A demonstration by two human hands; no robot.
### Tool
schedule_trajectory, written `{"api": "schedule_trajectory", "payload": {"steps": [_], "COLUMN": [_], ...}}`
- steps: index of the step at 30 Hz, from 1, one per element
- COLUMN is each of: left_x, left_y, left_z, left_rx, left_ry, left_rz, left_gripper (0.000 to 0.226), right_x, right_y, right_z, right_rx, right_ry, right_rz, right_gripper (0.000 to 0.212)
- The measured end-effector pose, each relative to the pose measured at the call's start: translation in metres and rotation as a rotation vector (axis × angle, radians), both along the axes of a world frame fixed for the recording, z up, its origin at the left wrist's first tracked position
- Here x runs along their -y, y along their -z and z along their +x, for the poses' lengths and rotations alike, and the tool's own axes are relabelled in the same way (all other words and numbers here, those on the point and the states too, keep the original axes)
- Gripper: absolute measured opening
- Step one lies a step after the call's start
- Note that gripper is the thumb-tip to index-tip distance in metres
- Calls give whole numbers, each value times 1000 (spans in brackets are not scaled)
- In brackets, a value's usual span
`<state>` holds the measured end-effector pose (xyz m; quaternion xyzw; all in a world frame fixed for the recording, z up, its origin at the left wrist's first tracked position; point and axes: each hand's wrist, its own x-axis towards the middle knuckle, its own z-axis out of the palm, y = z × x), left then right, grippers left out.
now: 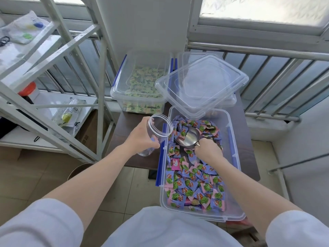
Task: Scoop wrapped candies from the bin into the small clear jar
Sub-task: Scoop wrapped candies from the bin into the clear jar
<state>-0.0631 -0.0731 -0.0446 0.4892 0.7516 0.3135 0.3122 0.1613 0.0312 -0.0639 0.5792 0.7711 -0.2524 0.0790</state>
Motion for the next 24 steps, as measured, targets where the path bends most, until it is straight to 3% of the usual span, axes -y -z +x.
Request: {"api": "schedule_trajectory", "payload": {"steps": [8,16,24], "left_x": [5,10,14], "left_y": [-1,-1,-7], "left_z": [-4,-4,-3], "left_rx": [1,-6,-40], "left_ry": [9,11,52], "left_rz": [-25,-16,3], "left_gripper": [83,91,91], "right_x": [3,4,14], "right_y": [16,17,3], "right_z": [-1,29,55], "right_rx": [-1,-174,-402], "right_ry": [44,-34,-22], "right_rz": [-16,62,94], "right_gripper": [13,28,23]}}
